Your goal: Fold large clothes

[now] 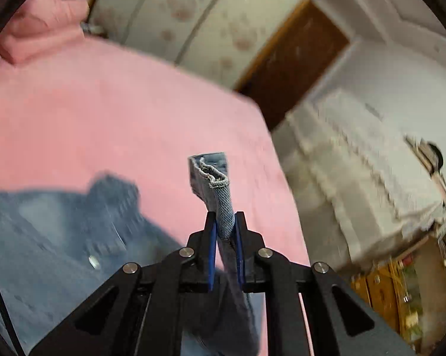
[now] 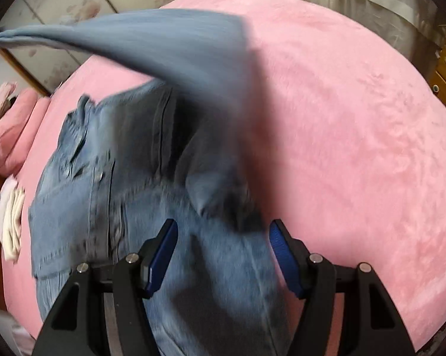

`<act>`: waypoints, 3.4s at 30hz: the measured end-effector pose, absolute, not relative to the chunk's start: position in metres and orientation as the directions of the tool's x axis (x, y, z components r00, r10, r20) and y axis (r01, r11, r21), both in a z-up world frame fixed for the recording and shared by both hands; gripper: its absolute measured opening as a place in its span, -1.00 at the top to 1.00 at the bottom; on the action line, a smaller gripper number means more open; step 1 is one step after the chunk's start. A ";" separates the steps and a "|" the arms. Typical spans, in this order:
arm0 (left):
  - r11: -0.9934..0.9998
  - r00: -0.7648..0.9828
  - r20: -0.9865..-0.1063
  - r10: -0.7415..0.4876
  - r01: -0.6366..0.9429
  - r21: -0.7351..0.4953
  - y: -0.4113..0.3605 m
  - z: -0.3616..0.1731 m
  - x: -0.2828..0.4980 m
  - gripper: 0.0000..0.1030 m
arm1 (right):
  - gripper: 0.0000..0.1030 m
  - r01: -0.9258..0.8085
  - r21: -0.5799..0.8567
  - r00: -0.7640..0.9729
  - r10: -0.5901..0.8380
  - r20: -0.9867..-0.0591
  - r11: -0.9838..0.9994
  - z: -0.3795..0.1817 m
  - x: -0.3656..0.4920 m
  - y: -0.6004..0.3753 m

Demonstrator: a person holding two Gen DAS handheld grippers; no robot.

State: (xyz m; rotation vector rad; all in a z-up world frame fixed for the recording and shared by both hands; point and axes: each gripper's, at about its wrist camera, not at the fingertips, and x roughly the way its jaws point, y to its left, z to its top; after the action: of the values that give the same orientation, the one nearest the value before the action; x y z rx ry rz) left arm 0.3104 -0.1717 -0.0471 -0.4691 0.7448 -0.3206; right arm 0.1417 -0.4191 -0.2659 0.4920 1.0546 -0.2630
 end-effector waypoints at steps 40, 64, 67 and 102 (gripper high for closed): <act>0.917 0.560 -0.808 -0.184 -0.199 -0.346 -0.045 -0.195 0.262 0.82 | 0.78 0.178 0.125 0.580 -0.001 -0.815 0.976 -0.234 0.152 -0.408; 0.868 0.276 -0.953 0.129 -0.496 -0.026 0.000 -0.277 0.217 -0.14 | 0.65 0.289 0.241 0.430 0.099 -0.897 0.927 -0.260 0.115 -0.418; 0.904 0.379 -0.902 0.205 -0.426 0.026 -0.018 -0.245 0.209 -0.41 | 0.65 0.255 0.310 0.499 0.150 -0.854 0.916 -0.243 0.127 -0.411; 0.884 0.182 -0.881 -0.436 -0.096 -0.457 -0.110 -0.313 0.275 0.88 | 1.00 0.020 0.639 0.401 0.579 -0.710 0.769 -0.291 0.226 -0.307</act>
State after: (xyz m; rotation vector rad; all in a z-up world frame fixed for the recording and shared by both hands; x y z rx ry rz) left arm 0.2755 -0.1102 -0.3128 -0.4638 1.3804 -0.2524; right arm 0.2265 -0.3068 -0.2908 0.6240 1.1159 0.3835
